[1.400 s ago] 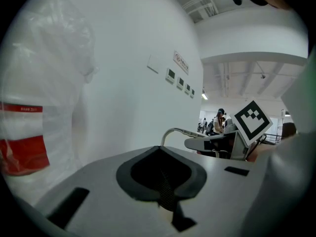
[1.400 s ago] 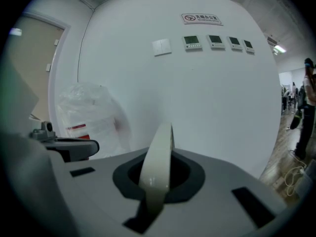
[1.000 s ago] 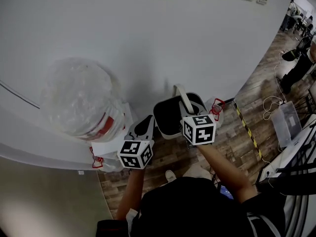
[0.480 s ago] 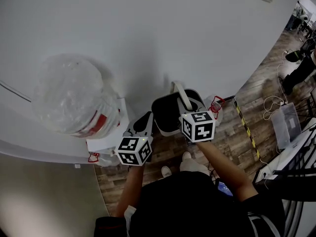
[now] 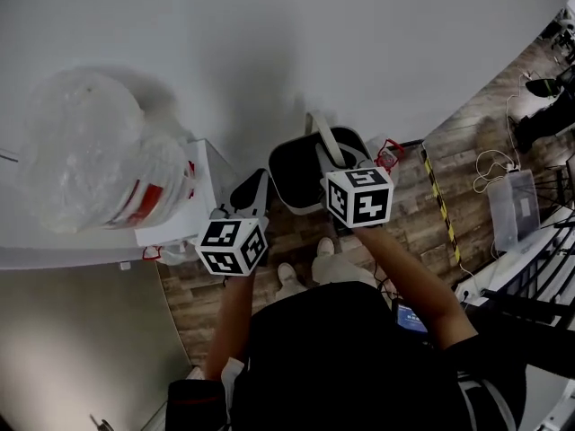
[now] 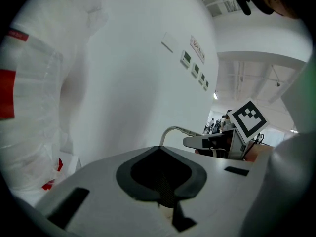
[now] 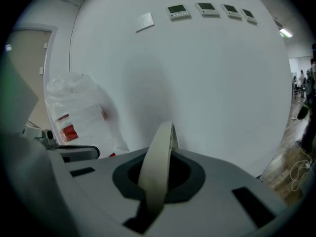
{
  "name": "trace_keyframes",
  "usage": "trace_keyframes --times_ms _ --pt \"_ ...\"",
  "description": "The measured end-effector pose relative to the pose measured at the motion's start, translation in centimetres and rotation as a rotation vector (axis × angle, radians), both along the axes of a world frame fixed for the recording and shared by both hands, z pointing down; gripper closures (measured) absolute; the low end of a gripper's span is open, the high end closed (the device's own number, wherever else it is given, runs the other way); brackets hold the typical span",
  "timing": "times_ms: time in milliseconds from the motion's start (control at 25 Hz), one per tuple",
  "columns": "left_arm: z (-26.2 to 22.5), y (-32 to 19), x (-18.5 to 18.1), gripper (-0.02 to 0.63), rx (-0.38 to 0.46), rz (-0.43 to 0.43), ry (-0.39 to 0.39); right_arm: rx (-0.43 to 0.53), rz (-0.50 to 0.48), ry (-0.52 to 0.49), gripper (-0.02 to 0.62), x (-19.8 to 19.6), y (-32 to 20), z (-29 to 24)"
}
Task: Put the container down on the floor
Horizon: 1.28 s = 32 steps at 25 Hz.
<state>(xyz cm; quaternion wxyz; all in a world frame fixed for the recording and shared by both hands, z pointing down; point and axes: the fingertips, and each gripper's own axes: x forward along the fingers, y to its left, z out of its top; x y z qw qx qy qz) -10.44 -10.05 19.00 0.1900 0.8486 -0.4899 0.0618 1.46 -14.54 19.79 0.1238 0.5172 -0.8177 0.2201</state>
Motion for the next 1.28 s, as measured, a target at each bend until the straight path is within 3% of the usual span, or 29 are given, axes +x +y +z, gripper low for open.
trace_keyframes --times_ms 720,1280 --pt "11.4 0.6 -0.2 0.589 -0.194 -0.039 0.002 -0.212 -0.08 0.069 0.565 -0.7 -0.3 11.6" --pt "18.7 -0.5 0.0 0.589 -0.283 -0.065 0.015 -0.337 -0.125 0.138 0.565 -0.7 -0.5 20.0"
